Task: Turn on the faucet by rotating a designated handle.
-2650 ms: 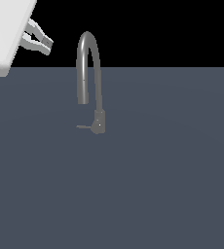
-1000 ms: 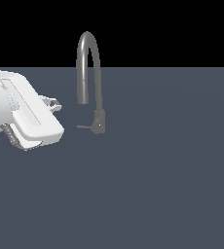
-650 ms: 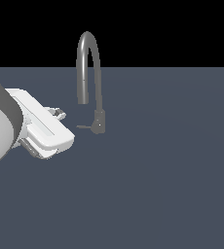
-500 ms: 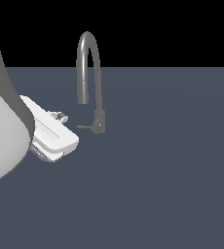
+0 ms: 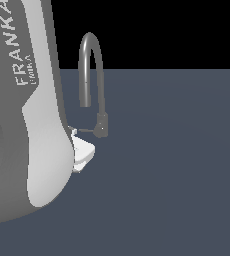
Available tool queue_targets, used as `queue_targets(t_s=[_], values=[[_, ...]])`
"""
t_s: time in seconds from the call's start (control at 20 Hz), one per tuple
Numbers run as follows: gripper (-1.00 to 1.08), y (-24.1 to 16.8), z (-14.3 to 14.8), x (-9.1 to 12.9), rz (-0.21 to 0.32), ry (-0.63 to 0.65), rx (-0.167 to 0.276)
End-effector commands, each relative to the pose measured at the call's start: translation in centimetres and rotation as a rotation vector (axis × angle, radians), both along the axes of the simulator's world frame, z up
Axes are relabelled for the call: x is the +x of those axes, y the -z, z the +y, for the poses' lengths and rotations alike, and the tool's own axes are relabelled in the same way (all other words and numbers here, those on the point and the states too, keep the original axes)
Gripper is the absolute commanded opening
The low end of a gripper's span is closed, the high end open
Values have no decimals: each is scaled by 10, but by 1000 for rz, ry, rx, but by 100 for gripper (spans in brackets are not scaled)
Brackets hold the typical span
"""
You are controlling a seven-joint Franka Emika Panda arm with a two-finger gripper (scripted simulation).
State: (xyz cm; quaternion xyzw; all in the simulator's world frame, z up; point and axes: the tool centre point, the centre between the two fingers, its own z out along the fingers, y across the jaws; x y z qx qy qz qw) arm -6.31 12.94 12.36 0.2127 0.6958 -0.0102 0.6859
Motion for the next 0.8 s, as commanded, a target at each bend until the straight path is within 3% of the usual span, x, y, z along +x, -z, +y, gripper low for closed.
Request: queue_targets(t_s=[0.0,0.4,0.75], values=[[-100,8,-4,3,-1,-37,-40],[-100,32,-19,12,-2,-144,-163],[-100,46,-30,20,-3,-211,-242]])
